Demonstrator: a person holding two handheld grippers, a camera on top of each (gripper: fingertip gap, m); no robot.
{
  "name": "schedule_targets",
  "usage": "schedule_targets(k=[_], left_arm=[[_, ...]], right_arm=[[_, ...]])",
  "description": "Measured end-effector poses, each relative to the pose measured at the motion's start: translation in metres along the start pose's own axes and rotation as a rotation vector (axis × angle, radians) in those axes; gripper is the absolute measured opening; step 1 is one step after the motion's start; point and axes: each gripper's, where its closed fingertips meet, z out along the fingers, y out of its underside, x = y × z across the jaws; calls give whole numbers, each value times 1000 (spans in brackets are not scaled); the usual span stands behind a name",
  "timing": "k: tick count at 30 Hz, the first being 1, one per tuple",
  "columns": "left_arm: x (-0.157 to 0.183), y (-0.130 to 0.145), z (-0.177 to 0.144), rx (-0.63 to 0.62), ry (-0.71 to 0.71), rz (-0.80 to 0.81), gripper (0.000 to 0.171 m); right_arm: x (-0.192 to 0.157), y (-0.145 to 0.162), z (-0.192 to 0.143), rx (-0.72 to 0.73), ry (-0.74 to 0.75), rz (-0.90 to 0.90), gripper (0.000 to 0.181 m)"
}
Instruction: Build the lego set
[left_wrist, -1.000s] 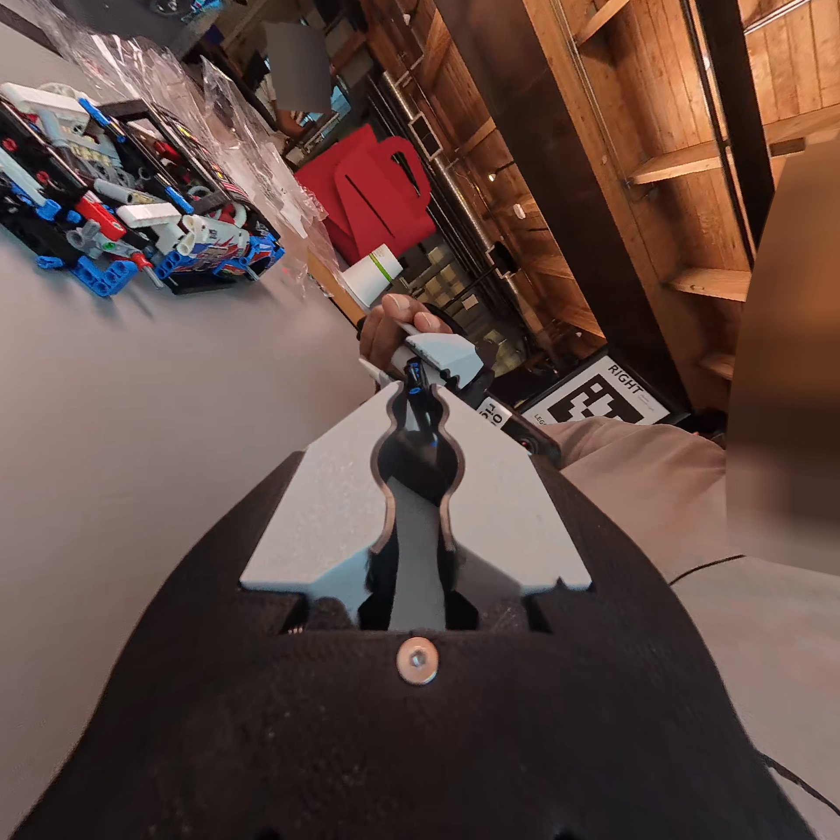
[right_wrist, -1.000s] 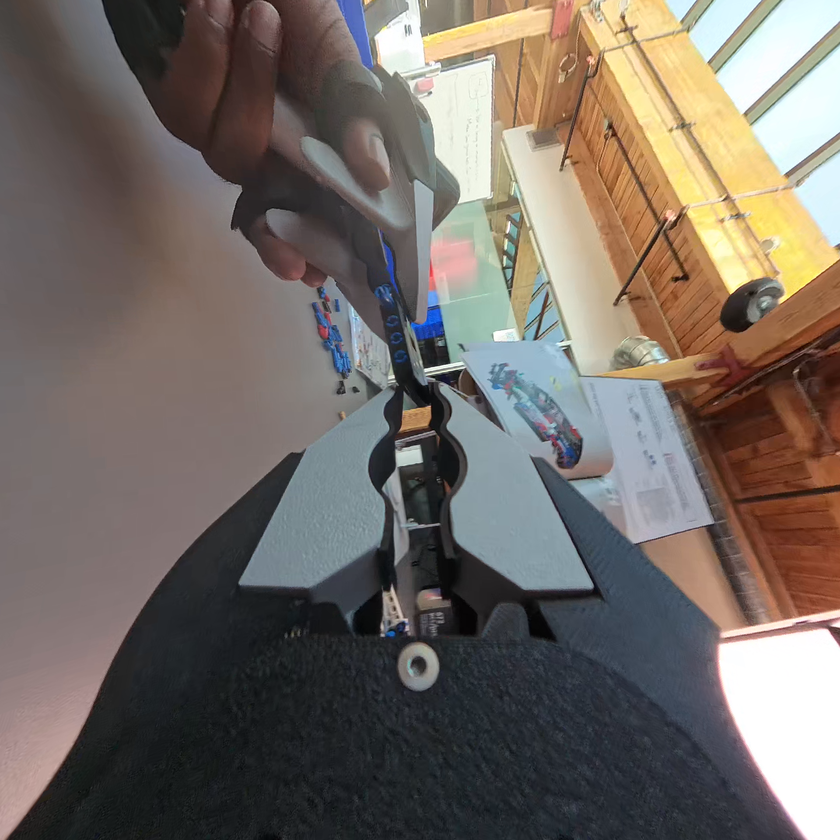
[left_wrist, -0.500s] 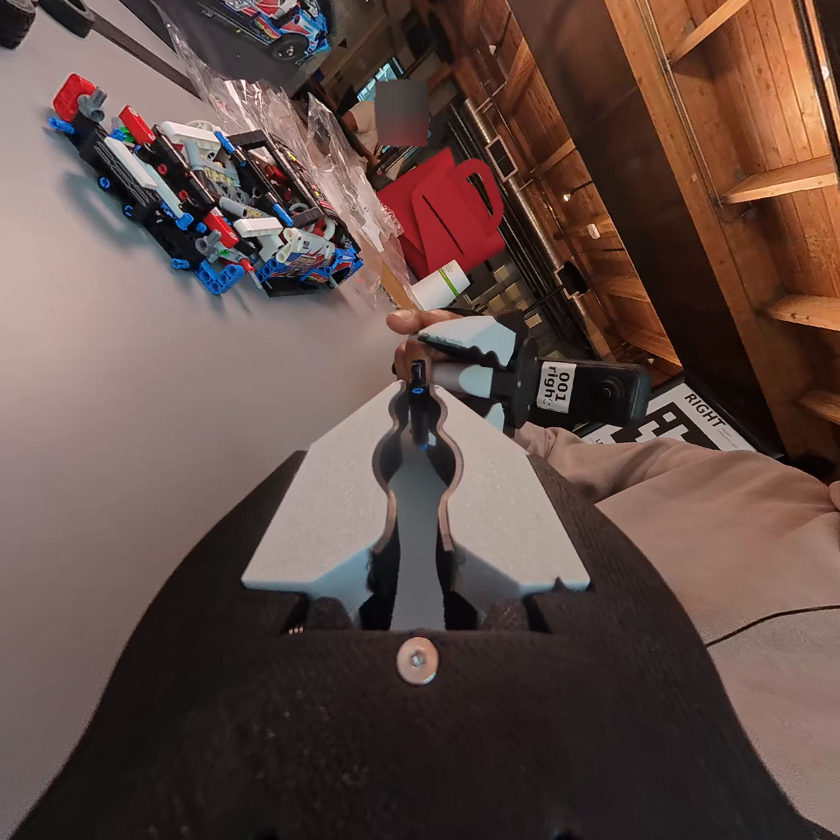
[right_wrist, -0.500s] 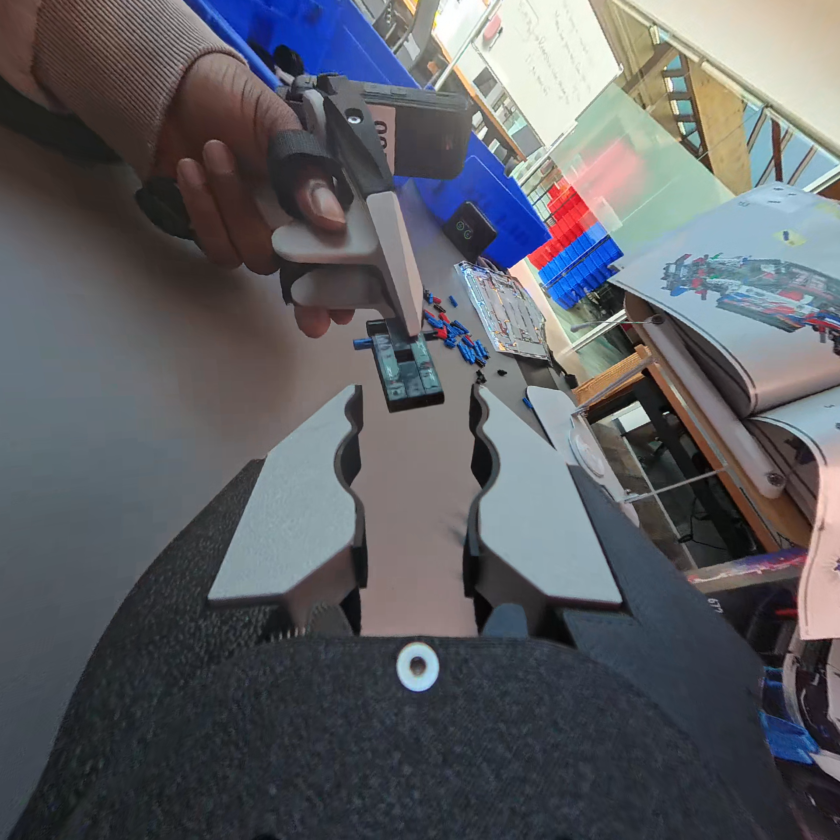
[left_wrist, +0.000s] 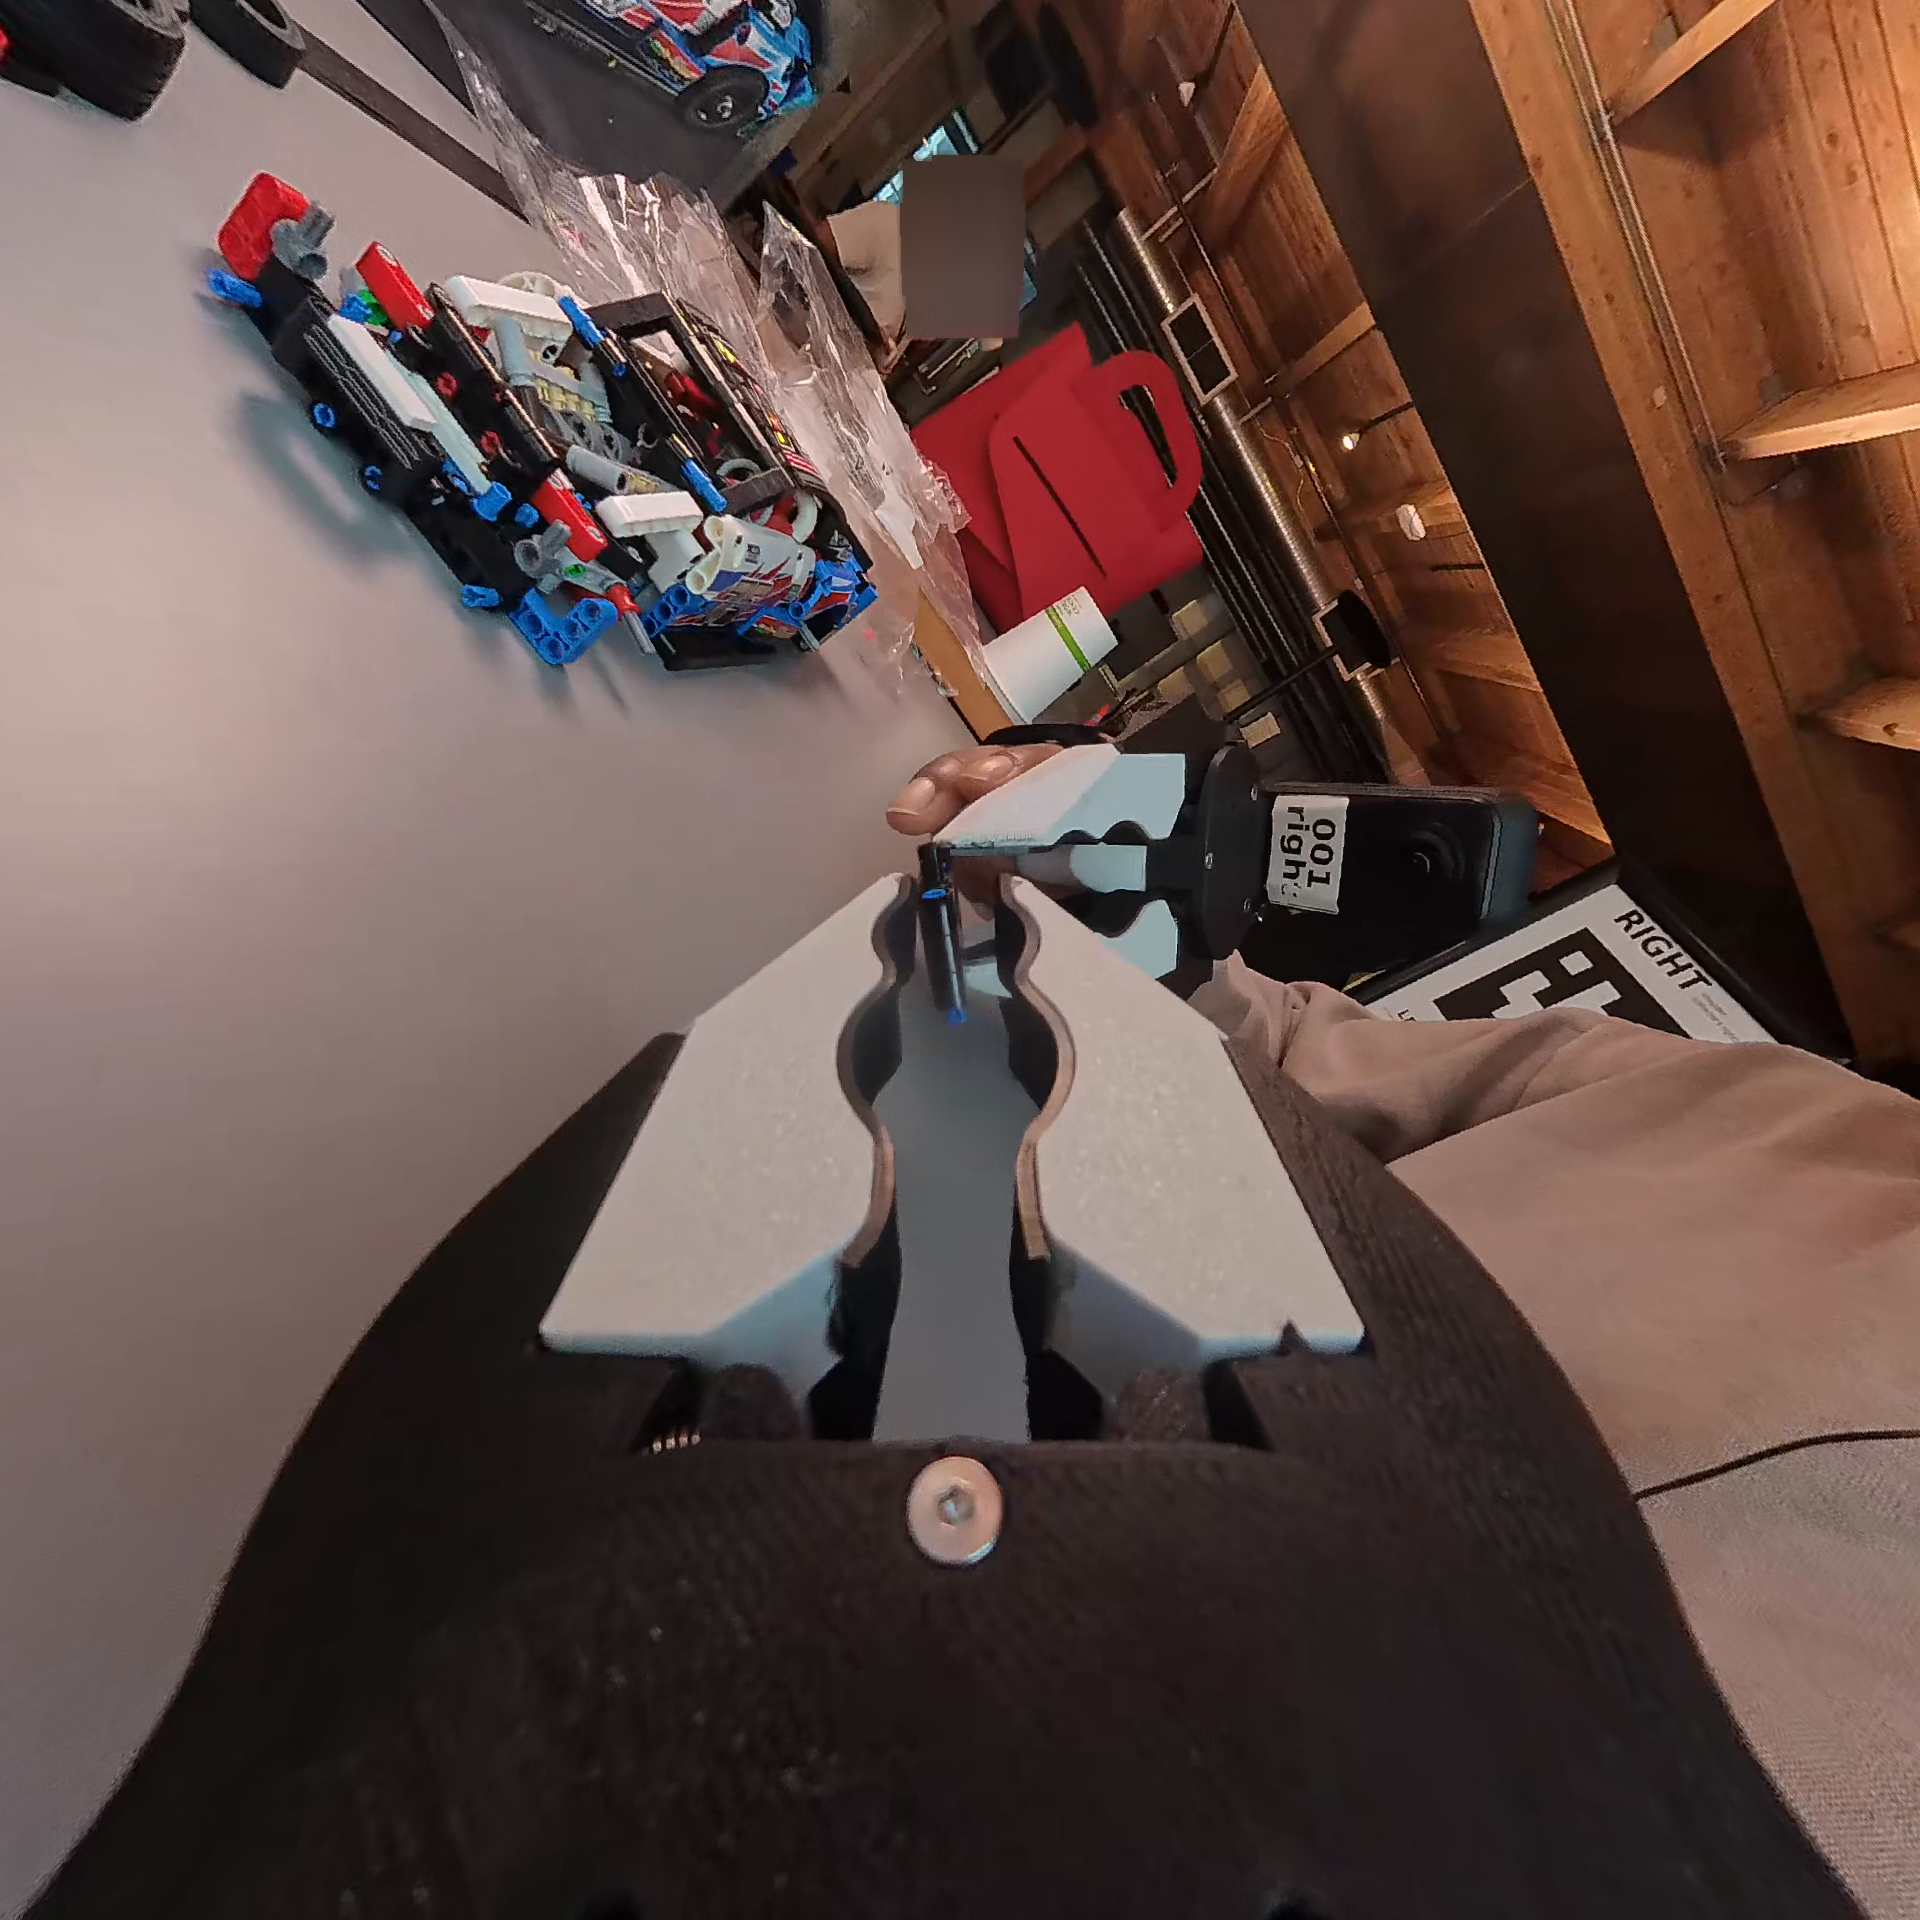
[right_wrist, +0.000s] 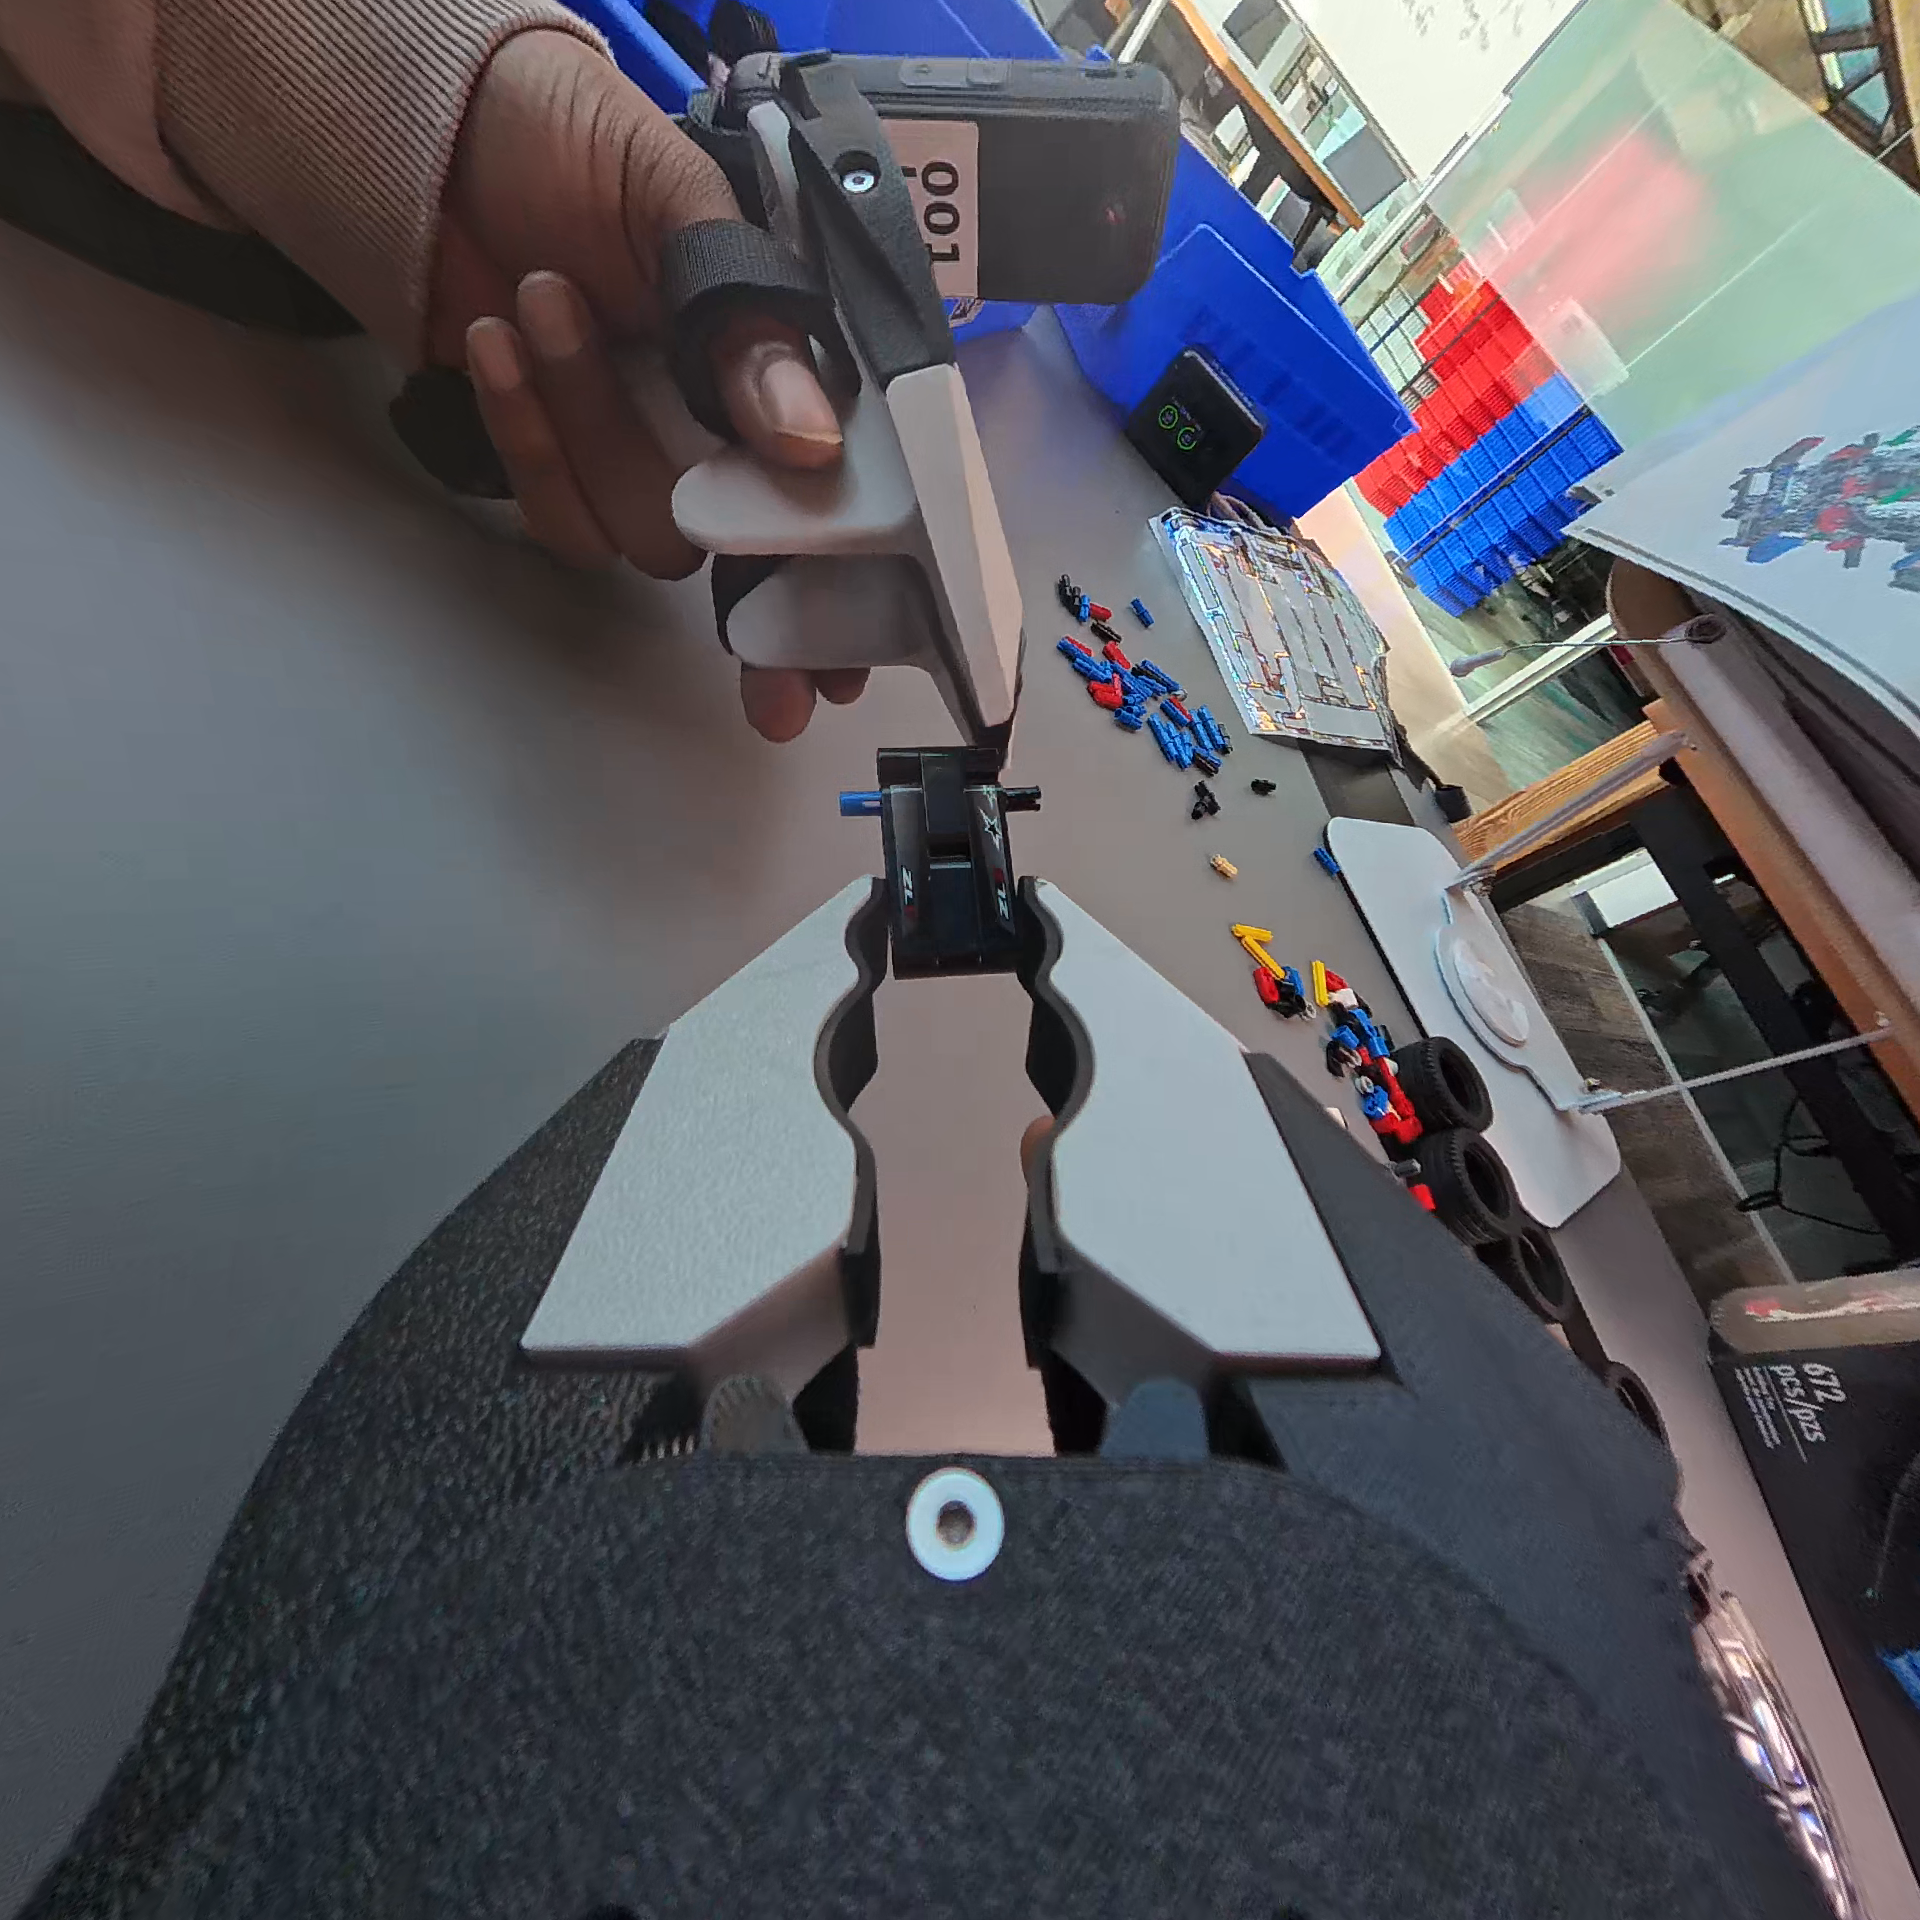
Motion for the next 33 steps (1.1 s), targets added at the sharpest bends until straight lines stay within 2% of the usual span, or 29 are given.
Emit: schedule_targets(k=[7, 14, 17, 33], left_arm=[[-3, 6, 2, -35, -21, 14, 21], [-9, 10, 3, -55, -55, 22, 18], [-7, 15, 5, -78, -48, 34, 7], [-8, 14, 4, -80, -57, 12, 6]], right_arm=[[-4, 7, 1, -31, -3, -25, 22], [-4, 3, -2, -7, 2, -13, 22], [-4, 1, -3, 1, 0, -8, 22], [-5, 2, -4, 15, -9, 26, 22]])
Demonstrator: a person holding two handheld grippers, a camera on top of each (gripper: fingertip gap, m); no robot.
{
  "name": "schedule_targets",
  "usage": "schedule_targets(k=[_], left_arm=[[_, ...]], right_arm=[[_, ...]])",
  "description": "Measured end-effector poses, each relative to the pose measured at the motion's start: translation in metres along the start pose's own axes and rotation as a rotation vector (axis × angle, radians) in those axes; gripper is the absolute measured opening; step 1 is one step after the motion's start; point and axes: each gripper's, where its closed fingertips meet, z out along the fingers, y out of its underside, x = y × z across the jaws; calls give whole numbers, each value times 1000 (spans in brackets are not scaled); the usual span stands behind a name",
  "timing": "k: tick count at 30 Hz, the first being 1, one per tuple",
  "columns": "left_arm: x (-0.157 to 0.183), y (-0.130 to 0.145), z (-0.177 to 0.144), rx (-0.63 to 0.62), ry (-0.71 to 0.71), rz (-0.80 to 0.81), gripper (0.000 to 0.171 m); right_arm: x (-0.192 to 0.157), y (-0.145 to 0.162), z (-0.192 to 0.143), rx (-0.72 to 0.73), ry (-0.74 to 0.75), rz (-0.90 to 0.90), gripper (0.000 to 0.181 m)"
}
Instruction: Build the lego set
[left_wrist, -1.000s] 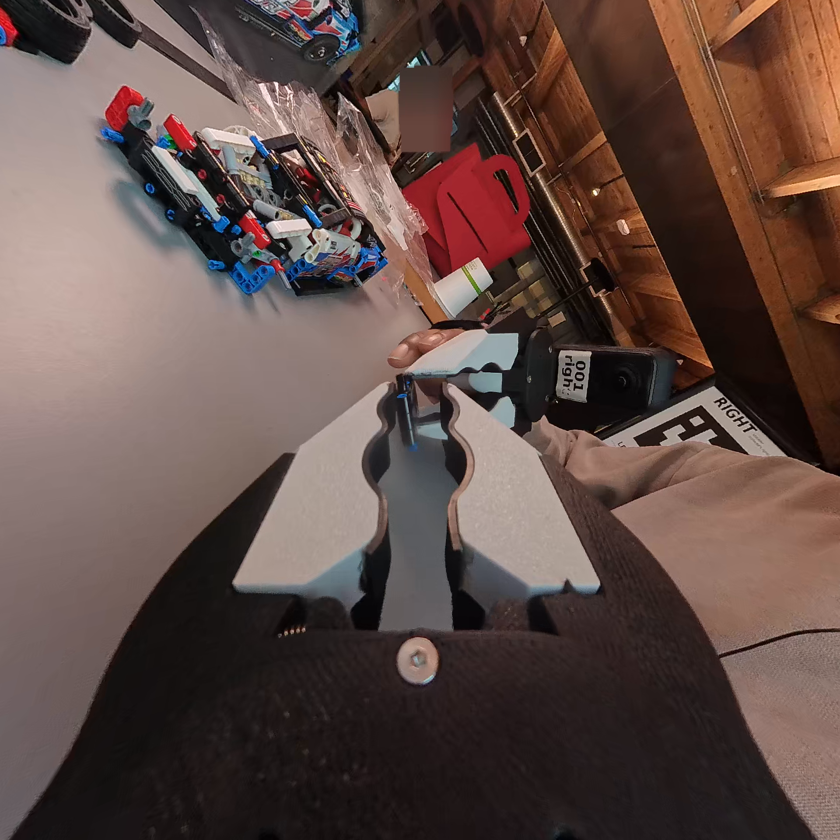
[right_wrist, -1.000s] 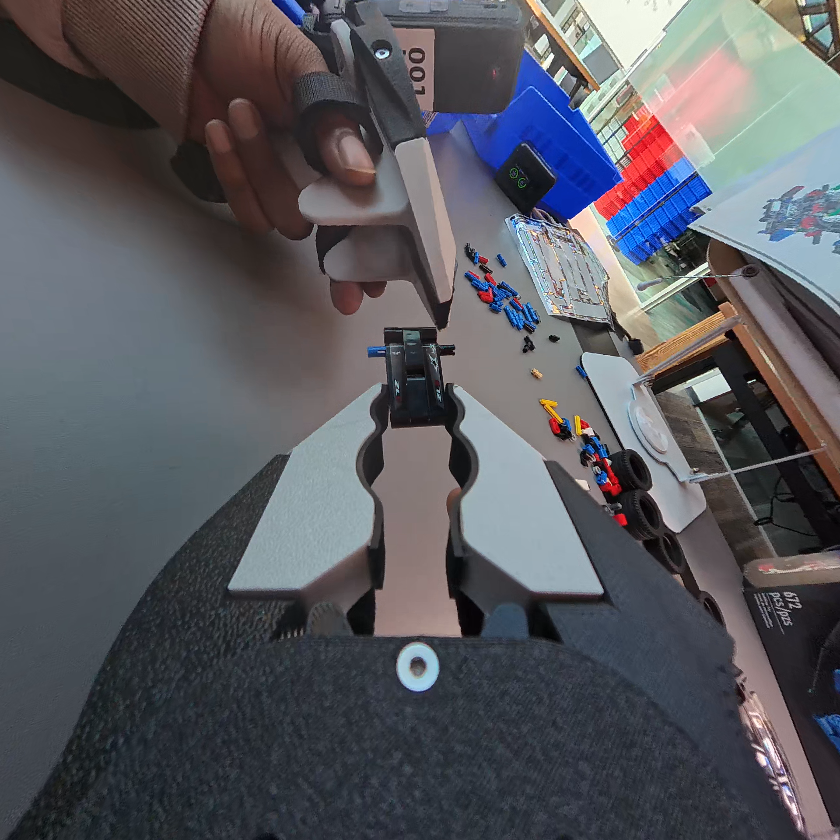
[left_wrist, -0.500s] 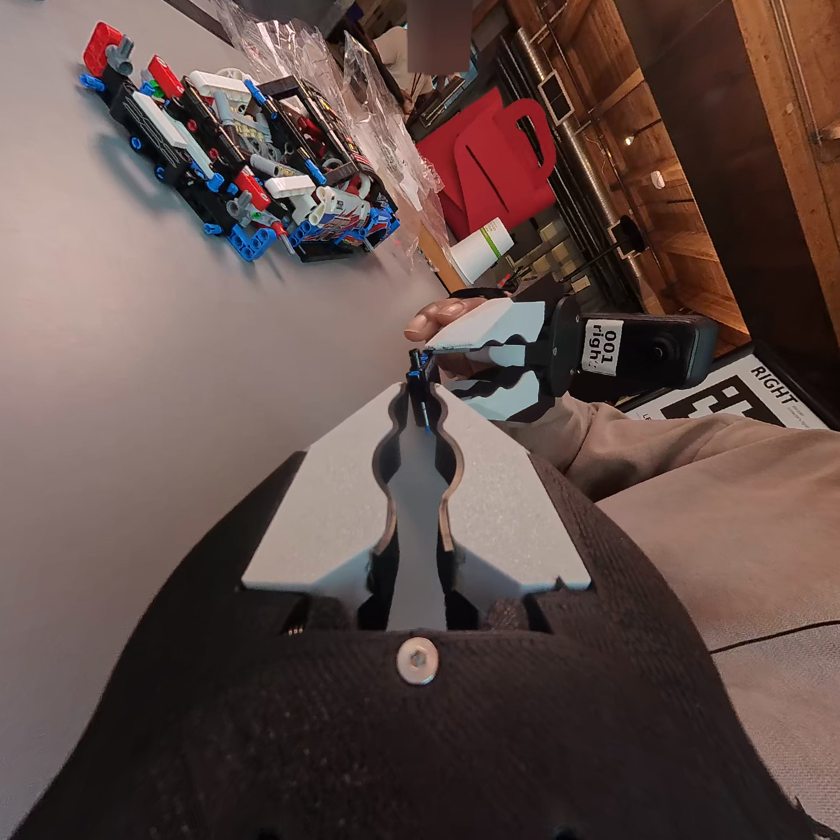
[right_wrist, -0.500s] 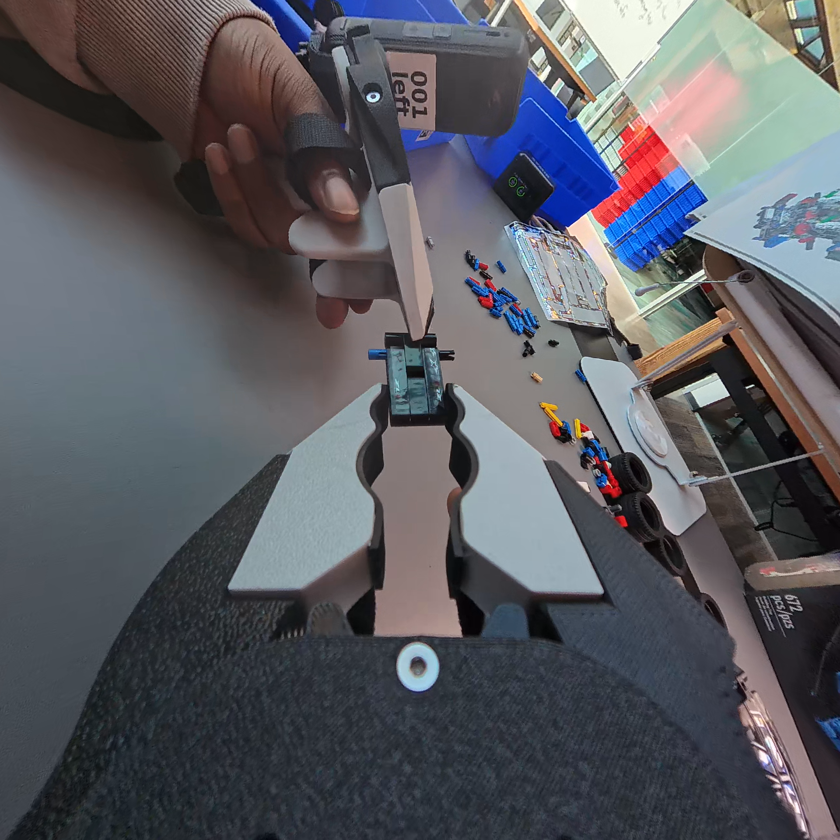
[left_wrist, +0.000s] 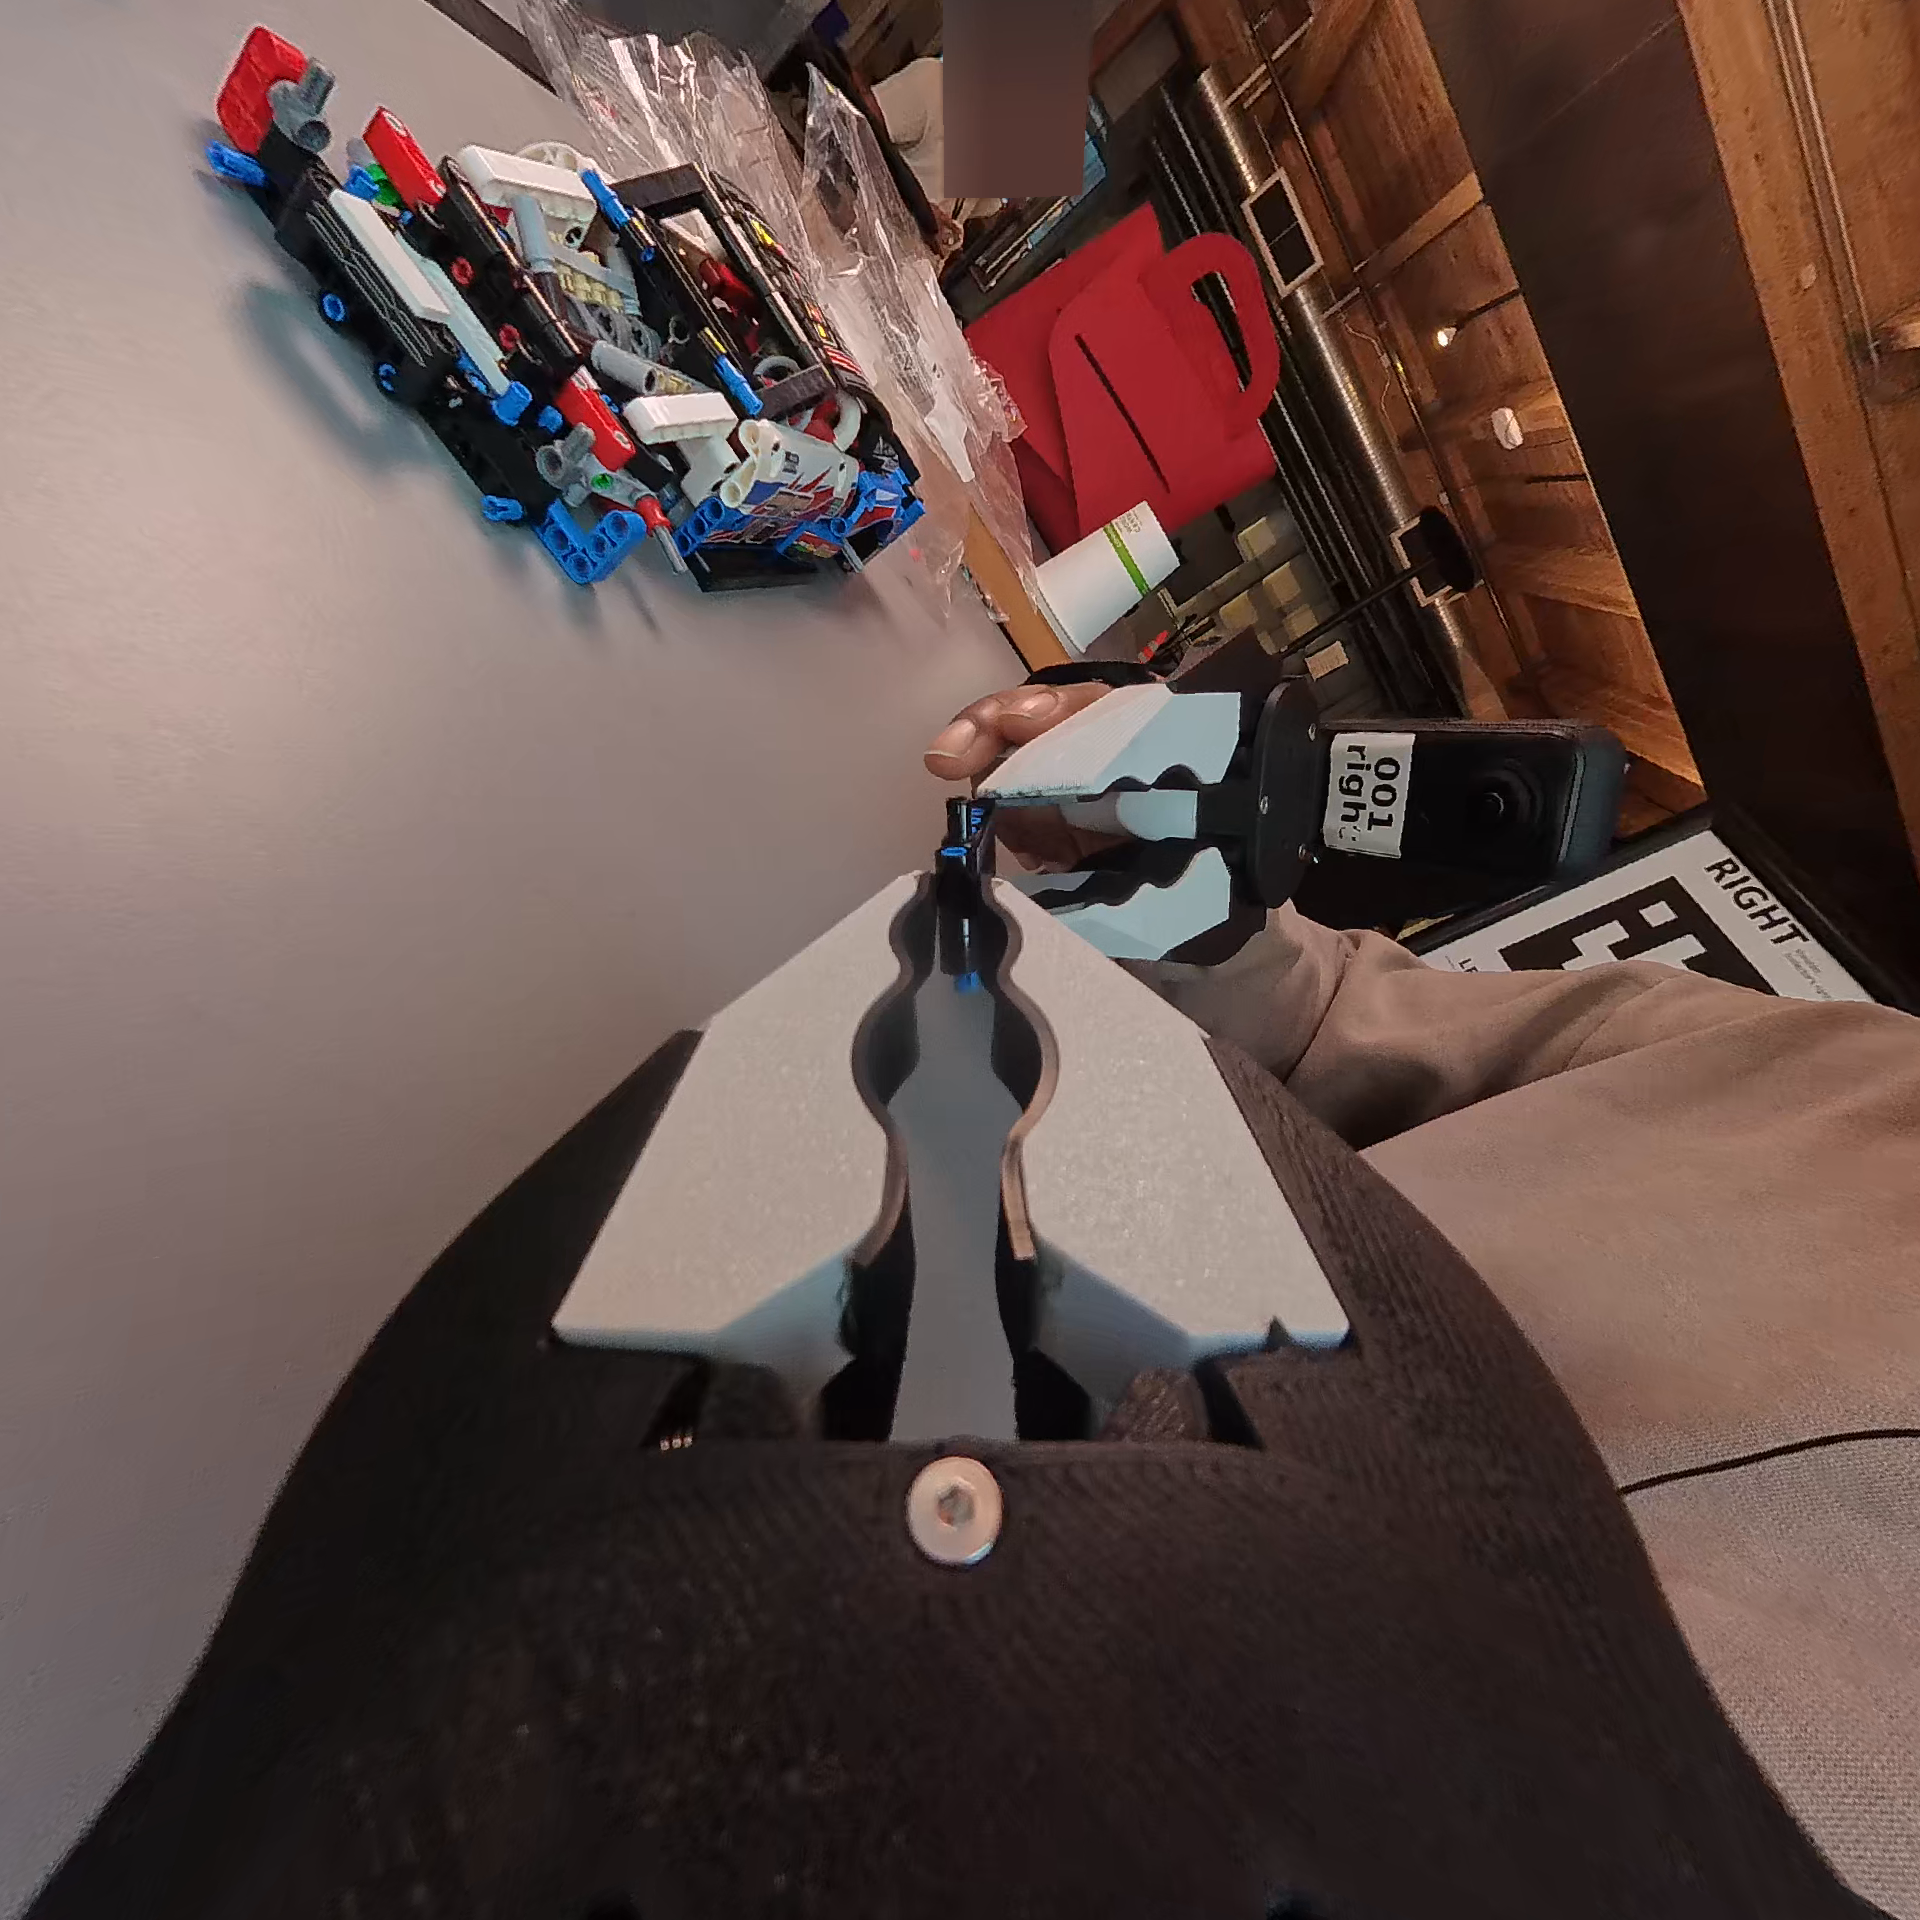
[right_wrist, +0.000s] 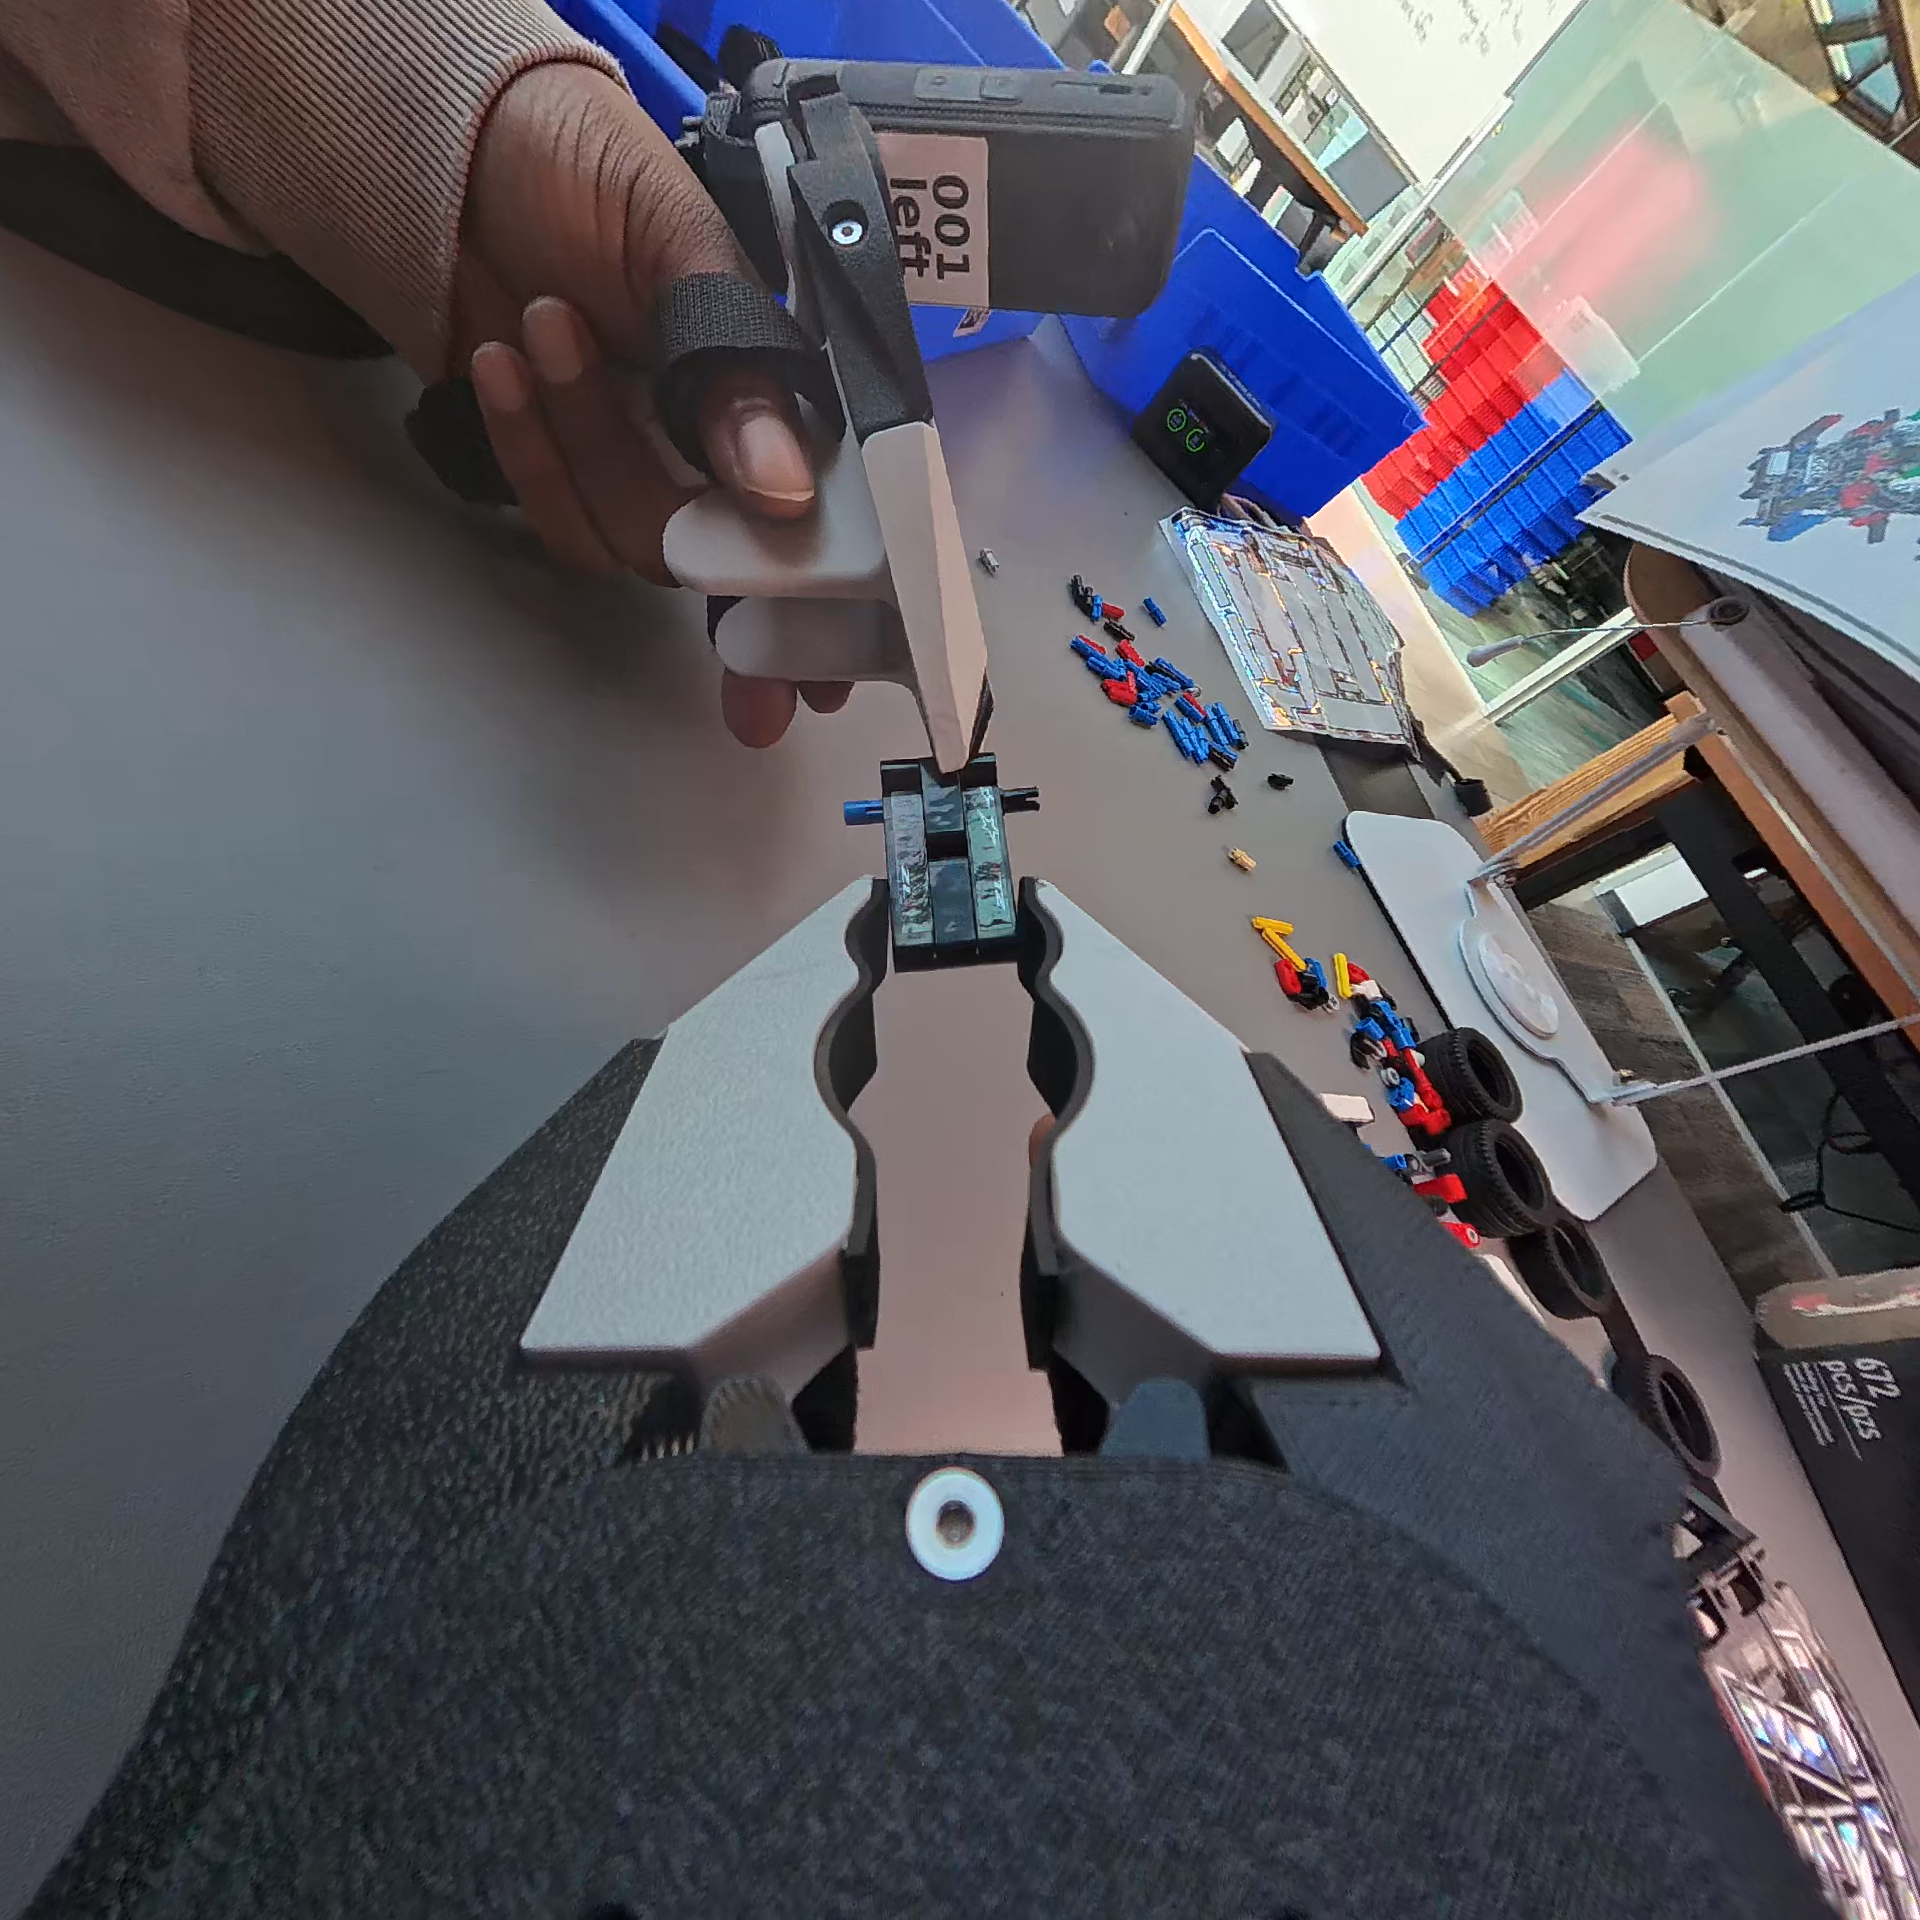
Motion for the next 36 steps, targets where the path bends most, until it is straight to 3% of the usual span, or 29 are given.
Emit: schedule_targets(k=[13, 18, 26, 33, 36], left_arm=[[-2, 0, 0, 2, -1, -18, 5], [-7, -5, -3, 14, -107, 125, 11], [-11, -49, -33, 171, -360, 515, 40], [-11, -51, -34, 185, -368, 547, 42], [-12, -50, -33, 181, -367, 547, 42]], right_arm=[[-1, 5, 1, -17, -9, 13, 22], [-3, 14, 4, -75, -40, 52, 22], [-18, 34, 8, -246, -318, 155, 22], [-40, 36, 28, -335, -621, 59, 22], [-42, 36, 36, -349, -676, -11, 26]])
